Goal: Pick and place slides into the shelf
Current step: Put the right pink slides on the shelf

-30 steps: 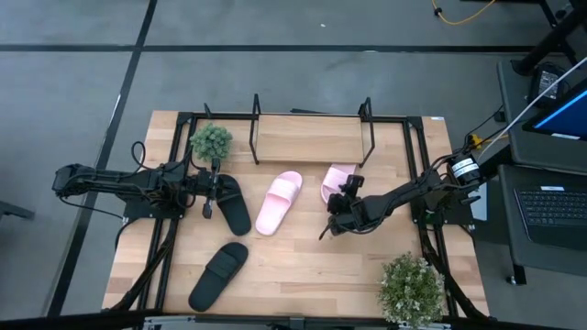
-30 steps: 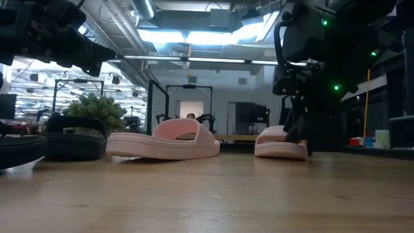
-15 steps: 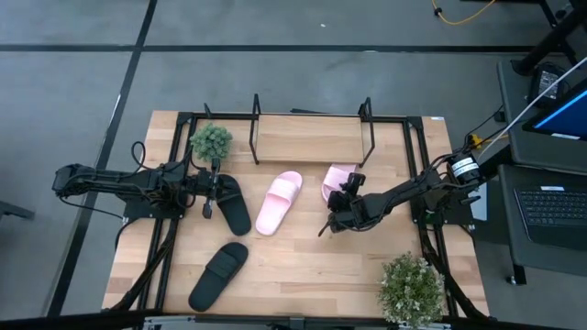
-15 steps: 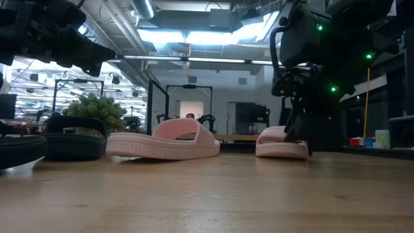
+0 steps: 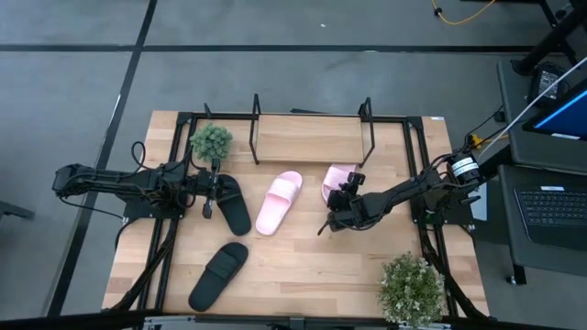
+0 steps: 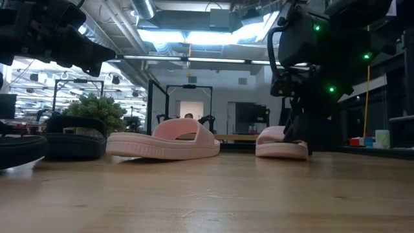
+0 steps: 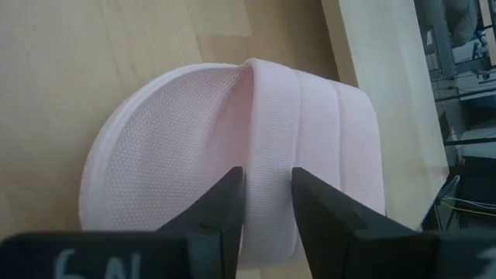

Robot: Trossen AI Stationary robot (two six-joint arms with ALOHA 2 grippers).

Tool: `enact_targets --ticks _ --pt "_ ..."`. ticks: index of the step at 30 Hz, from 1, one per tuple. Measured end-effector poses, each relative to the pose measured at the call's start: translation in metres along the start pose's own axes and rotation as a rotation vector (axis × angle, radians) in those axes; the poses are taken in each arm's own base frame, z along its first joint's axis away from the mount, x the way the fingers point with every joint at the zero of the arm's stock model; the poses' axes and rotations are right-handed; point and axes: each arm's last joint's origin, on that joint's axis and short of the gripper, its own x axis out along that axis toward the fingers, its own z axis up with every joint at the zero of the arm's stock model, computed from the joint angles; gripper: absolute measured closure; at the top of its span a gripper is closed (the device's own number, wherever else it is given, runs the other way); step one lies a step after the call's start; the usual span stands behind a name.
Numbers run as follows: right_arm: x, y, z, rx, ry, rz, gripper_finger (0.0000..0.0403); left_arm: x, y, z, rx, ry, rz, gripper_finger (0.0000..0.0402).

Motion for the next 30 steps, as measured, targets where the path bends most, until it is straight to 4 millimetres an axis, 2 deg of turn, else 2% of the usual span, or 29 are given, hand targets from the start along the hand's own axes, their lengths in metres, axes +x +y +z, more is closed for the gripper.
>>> enact_targets --ticks 5,8,11,17,21,30 --pt "0.000 0.001 0.002 0.013 -0.011 0.008 0.0289 0.000 0.000 0.000 0.000 0.000 0.000 0.0401" --pt "-0.002 0.001 0.006 -0.052 -0.019 0.026 0.0289 0.000 0.000 0.000 0.000 0.000 0.000 0.0401" --pt "-0.009 0.001 0.019 -0.104 -0.050 0.041 0.0289 0.000 0.000 0.000 0.000 0.000 0.000 0.0401" --pt "-0.031 -0.004 0.049 -0.100 -0.097 0.054 0.0289 0.000 0.000 0.000 0.000 0.000 0.000 0.0401" --pt "-0.046 -0.010 0.059 -0.151 -0.069 0.042 0.0289 0.000 0.000 0.000 -0.002 0.000 0.000 0.0401" --pt "-0.073 -0.007 0.050 -0.175 -0.013 0.033 0.0292 0.000 0.000 0.000 -0.004 0.001 0.000 0.0401"
